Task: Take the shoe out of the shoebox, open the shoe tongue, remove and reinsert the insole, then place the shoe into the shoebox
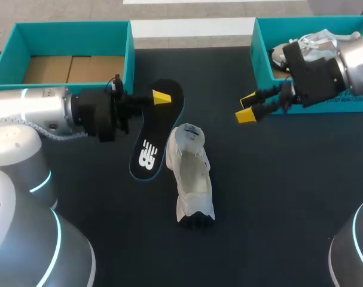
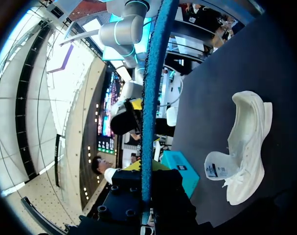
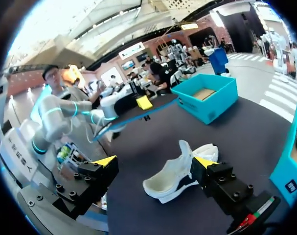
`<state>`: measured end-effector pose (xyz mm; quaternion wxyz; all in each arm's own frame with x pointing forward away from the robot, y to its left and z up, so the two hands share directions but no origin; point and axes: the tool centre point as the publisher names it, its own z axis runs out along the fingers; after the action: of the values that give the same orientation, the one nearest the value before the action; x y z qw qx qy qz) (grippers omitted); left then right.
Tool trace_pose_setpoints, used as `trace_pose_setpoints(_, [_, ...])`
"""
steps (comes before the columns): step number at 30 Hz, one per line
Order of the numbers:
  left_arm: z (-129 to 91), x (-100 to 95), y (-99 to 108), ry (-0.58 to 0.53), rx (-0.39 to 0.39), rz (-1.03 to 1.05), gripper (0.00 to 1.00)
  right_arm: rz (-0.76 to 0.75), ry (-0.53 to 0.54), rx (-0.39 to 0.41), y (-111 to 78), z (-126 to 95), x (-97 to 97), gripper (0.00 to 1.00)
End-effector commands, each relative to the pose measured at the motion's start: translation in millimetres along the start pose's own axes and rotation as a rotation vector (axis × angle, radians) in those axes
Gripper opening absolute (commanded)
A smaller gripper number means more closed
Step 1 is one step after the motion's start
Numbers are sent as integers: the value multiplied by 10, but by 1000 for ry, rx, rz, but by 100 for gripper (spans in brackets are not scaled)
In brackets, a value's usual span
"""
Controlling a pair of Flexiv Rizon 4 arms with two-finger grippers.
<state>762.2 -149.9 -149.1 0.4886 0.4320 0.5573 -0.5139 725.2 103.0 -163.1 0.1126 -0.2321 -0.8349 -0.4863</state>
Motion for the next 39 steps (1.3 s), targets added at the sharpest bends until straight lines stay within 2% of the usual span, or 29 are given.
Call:
trace_pose_setpoints(1, [-27, 11, -52, 8, 9, -71, 0, -144, -179, 99, 28, 65, -7, 100])
trace_pose_setpoints(2, [-35, 11, -89, -8, 30, -136, 0, -179, -209, 118, 9, 68, -24, 100])
trace_pose_setpoints(5, [-74, 27, -192, 3, 23, -230, 0, -269, -283, 197, 0, 88, -61, 100])
trace_pose_setpoints(6, [-91, 32, -225, -13, 10, -270, 0, -270, -314, 267, 2, 101, -69, 100])
trace_pose_setpoints(9, [-129, 97, -317, -21, 8, -391, 0, -333, -352, 384, -38, 116, -96, 100])
trace_pose_setpoints(11, [-138, 146, -395, -43, -6, -481, 0, -333, -352, 384, -38, 116, -96, 100])
trace_pose_setpoints(26, [-138, 146, -395, -43, -6, -481, 0, -333, -352, 384, -38, 116, -96, 100])
trace_pose_setpoints(27, [-138, 146, -395, -43, -6, -481, 0, -366, -367, 417, -71, 144, -103, 100])
trace_pose_setpoints(30, [-56, 289, -557, -25, 8, -526, 0, -430, -384, 494, -185, 215, -118, 100])
trace_pose_setpoints(32, [-22, 351, -650, -33, 28, -545, 0, -487, -387, 491, -250, 245, -133, 100])
trace_pose_setpoints(35, [28, 451, -769, -44, 46, -565, 0, -538, -371, 560, -349, 330, -177, 100])
trace_pose_setpoints(37, [66, 542, -834, -49, 60, -591, 0, -576, -353, 540, -412, 388, -204, 100])
trace_pose_setpoints(39, [97, 627, -896, -41, 64, -613, 0, -586, -334, 555, -479, 459, -225, 100])
